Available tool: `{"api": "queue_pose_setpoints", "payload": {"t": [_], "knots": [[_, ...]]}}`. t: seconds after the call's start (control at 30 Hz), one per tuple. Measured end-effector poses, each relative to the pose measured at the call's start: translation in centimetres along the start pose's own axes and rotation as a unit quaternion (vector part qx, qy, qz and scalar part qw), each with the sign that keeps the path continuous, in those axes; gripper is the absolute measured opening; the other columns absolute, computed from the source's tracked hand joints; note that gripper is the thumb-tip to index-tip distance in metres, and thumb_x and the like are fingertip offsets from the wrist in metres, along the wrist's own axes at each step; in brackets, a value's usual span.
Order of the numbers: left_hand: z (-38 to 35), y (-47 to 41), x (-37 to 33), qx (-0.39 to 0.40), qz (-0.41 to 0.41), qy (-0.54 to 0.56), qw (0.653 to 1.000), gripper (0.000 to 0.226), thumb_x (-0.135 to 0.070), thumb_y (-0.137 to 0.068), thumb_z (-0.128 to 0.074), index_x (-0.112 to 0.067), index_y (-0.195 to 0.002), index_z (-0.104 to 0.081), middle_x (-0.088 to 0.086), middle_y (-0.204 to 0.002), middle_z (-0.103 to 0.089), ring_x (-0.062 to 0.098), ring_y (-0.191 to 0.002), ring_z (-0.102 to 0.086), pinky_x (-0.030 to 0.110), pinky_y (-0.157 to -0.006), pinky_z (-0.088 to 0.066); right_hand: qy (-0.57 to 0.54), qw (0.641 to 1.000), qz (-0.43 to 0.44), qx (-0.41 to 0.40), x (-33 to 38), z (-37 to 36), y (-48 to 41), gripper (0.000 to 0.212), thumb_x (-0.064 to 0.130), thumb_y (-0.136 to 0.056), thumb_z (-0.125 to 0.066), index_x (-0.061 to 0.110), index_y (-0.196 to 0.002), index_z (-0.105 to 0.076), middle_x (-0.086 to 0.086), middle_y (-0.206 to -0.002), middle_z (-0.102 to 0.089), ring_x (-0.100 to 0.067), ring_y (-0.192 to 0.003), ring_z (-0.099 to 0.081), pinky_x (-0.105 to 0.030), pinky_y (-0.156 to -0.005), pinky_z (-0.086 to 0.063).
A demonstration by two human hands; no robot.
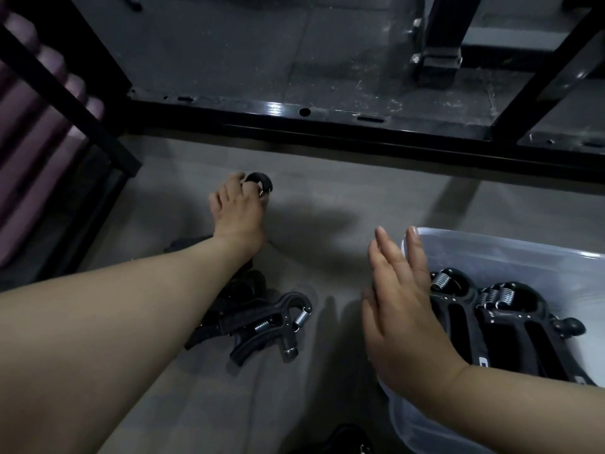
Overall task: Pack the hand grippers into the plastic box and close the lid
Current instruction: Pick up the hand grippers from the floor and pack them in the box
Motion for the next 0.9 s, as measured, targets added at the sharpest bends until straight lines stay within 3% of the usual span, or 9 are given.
{"api": "queue_pose_setpoints", "payload": {"t": [0.07,0.13,0.23,0.3,0.4,0.5,0.6,0.73,0.9], "knots": [[1.2,-0.2,-1.1,-0.008,0.013,0.047,0.999,0.033,-0.032,-0.099,-0.041,-0.011,-0.123,-0.047,0.012,-0.152,-0.024,0.030,-0.136,-0.027,0.045,-0.113,-0.012,0.001,1.000,0.001,0.007,0.1,0.1,0.1,0.059,0.003,-0.092,-0.043,0.001,-0.149,-0.027,-0.004,-0.161,-0.010,-0.018,-0.147,0.020,-0.012,-0.113,0.014],[2.5,-0.1,-2.2,-0.008,0.033,0.115,0.993,0.032,-0.032,-0.101,-0.037,-0.009,-0.120,-0.047,0.014,-0.141,-0.039,0.029,-0.129,-0.037,0.045,-0.110,-0.019,0.003,1.000,-0.002,0.017,0.2,0.2,0.1,0.059,0.004,-0.094,-0.044,0.003,-0.150,-0.025,-0.002,-0.162,-0.006,-0.014,-0.145,0.025,-0.011,-0.110,0.016],[3.9,0.5,-3.9,0.014,0.117,0.274,0.955,0.033,-0.033,-0.102,-0.036,-0.004,-0.111,-0.050,0.015,-0.112,-0.053,0.032,-0.102,-0.051,0.035,-0.089,-0.036,0.010,0.999,-0.007,0.031,0.2,0.4,0.0,0.059,0.008,-0.096,-0.042,0.005,-0.151,-0.022,0.000,-0.162,-0.001,-0.011,-0.142,0.030,-0.009,-0.105,0.019],[4.0,1.0,-5.0,0.058,0.182,0.429,0.883,0.029,-0.031,-0.101,-0.037,-0.006,-0.104,-0.053,0.013,-0.102,-0.056,0.029,-0.095,-0.055,0.035,-0.084,-0.045,0.004,0.999,-0.014,0.044,0.2,0.6,-0.1,0.060,0.010,-0.097,-0.042,0.007,-0.152,-0.019,0.001,-0.162,0.002,-0.010,-0.142,0.030,-0.007,-0.102,0.021],[4.0,2.6,-7.5,0.178,0.217,0.622,0.731,0.019,-0.022,-0.100,-0.039,-0.013,-0.092,-0.054,0.009,-0.090,-0.057,0.023,-0.090,-0.061,0.041,-0.072,-0.055,-0.003,0.998,-0.022,0.061,0.0,1.2,0.1,0.061,0.012,-0.098,-0.043,0.007,-0.152,-0.017,-0.001,-0.162,0.001,-0.010,-0.144,0.025,-0.006,-0.102,0.020],[4.6,4.5,-9.1,0.260,0.204,0.675,0.660,0.017,-0.021,-0.097,-0.042,-0.011,-0.105,-0.055,0.012,-0.092,-0.060,0.025,-0.084,-0.063,0.046,-0.064,-0.057,0.031,0.994,-0.004,0.101,0.0,1.4,1.9,0.064,0.018,-0.099,-0.041,0.009,-0.154,-0.009,-0.002,-0.162,0.011,-0.010,-0.144,0.025,-0.010,-0.105,0.020],[5.4,6.7,-9.9,0.297,0.214,0.699,0.615,0.016,-0.021,-0.093,-0.044,-0.013,-0.093,-0.058,0.010,-0.084,-0.064,0.026,-0.080,-0.066,0.052,-0.071,-0.057,0.047,0.990,0.002,0.134,0.1,1.4,4.7,0.069,0.028,-0.100,-0.042,0.014,-0.155,-0.003,0.001,-0.160,0.021,-0.008,-0.143,0.026,-0.019,-0.114,0.015],[7.5,8.4,-9.5,0.281,0.223,0.709,0.607,0.021,-0.020,-0.095,-0.044,-0.015,-0.079,-0.057,0.011,-0.089,-0.063,0.030,-0.082,-0.063,0.060,-0.091,-0.050,-0.046,0.994,-0.030,0.098,1.2,3.3,6.8,0.067,0.026,-0.096,-0.054,0.015,-0.153,-0.020,0.006,-0.162,-0.002,-0.005,-0.148,0.001,-0.024,-0.120,-0.005],[10.3,9.2,-9.0,0.191,0.251,0.736,0.598,0.030,-0.031,-0.102,-0.044,-0.012,-0.085,-0.060,0.015,-0.102,-0.068,0.035,-0.100,-0.068,0.056,-0.087,-0.053,-0.087,0.992,-0.071,0.055,1.0,6.1,7.7,0.060,0.034,-0.097,-0.049,0.019,-0.150,-0.025,0.007,-0.155,-0.022,-0.006,-0.142,-0.020,-0.025,-0.117,-0.018]]}}
Point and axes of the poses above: each hand's wrist, its own y-axis away from the middle knuckle, its own z-axis out of the back of the hand, x = y × z, the point moved 7 cm from there along -y, towards the middle knuckle
